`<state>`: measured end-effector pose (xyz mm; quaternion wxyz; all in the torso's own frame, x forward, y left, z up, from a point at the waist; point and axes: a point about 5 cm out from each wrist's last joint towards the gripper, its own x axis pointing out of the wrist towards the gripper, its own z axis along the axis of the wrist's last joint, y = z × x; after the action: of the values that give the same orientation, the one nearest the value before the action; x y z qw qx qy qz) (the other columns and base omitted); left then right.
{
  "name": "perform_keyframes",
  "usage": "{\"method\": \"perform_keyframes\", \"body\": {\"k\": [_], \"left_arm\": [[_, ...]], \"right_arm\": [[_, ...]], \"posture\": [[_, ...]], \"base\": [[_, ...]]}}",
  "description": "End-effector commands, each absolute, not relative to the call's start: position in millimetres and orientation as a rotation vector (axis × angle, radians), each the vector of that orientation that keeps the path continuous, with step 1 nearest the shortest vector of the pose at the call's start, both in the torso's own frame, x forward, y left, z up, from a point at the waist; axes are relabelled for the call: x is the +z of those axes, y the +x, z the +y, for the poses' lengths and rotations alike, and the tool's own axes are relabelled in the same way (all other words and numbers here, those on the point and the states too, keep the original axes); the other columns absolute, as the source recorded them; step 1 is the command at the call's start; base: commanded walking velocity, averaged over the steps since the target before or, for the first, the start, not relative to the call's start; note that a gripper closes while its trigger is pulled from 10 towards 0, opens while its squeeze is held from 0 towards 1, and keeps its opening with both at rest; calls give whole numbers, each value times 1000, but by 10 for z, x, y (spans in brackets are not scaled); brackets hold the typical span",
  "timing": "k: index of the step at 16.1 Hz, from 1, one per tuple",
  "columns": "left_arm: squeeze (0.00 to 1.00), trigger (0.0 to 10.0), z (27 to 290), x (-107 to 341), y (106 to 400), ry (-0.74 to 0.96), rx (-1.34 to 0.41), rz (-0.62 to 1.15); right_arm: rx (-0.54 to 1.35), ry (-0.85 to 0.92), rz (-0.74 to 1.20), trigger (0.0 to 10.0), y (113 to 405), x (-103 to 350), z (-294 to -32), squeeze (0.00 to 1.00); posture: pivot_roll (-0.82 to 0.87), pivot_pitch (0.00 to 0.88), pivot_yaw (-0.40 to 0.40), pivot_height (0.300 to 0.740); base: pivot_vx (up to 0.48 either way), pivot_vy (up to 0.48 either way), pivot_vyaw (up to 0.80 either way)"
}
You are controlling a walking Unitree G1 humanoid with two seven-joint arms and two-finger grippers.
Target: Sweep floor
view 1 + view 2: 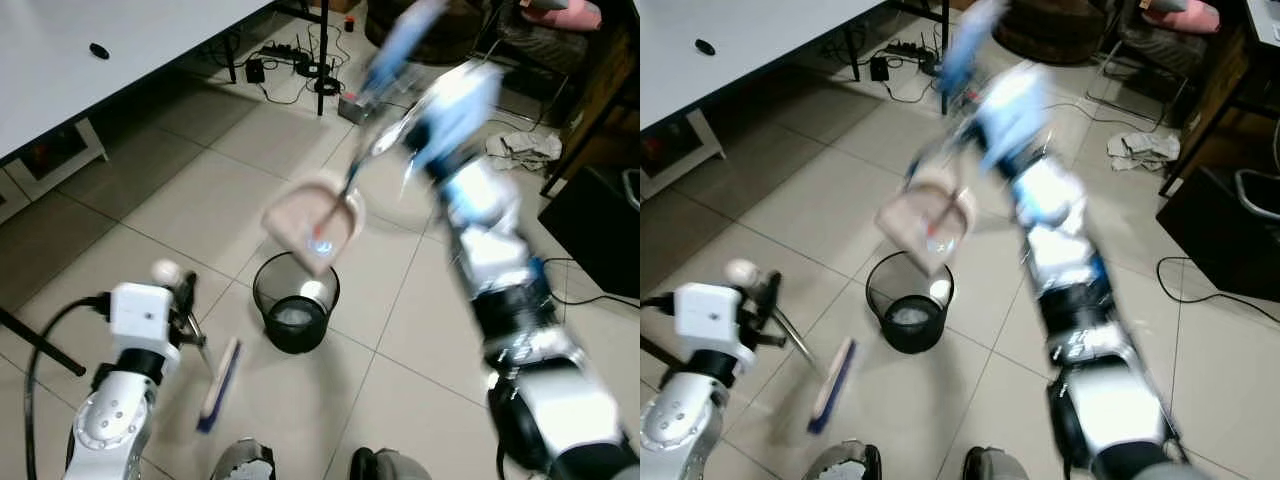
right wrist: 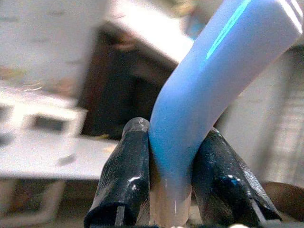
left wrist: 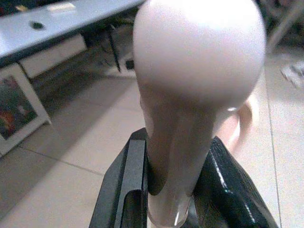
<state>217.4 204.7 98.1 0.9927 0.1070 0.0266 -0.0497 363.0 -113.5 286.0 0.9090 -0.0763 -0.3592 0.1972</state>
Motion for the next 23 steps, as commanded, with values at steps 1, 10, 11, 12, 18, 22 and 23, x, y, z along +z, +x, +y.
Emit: {"method": "perform_keyframes", "body": {"k": [1,10,11,12,18,22,23], "left_arm": [[0,10000,1960,900,2127,223,-168,97],[0,10000,1675,923,2144,146,-285,31],[0,10000,1661,921,2143,136,-288,29],[0,10000,1645,907,2141,133,-293,33],[0,10000,1763,835,2272,124,-117,30],[0,10000,1740,880,2384,128,-127,1],[0,10000,1743,884,2389,127,-130,-1]], "right_arm": [[220,-243,-807,10000,3647,3137,-1478,0],[-194,-445,-443,10000,3706,2524,-2361,0],[-213,-436,-403,10000,3676,2403,-2421,0],[-215,-409,-374,10000,3656,2319,-2423,0],[-175,-213,-184,10000,3489,1630,-2242,0],[-143,-130,-107,10000,3364,1389,-2154,0],[-136,-147,-109,10000,3350,1382,-2144,0]], "posture": [[129,107,-23,740],[80,129,-49,740],[74,133,-49,740],[71,134,-48,740],[50,153,-38,740],[40,149,-33,740],[39,149,-31,740]], "base": [[0,0,0],[0,0,-503],[0,0,-800],[0,0,-800],[0,0,-800],[0,0,-800],[0,0,-800]]}}
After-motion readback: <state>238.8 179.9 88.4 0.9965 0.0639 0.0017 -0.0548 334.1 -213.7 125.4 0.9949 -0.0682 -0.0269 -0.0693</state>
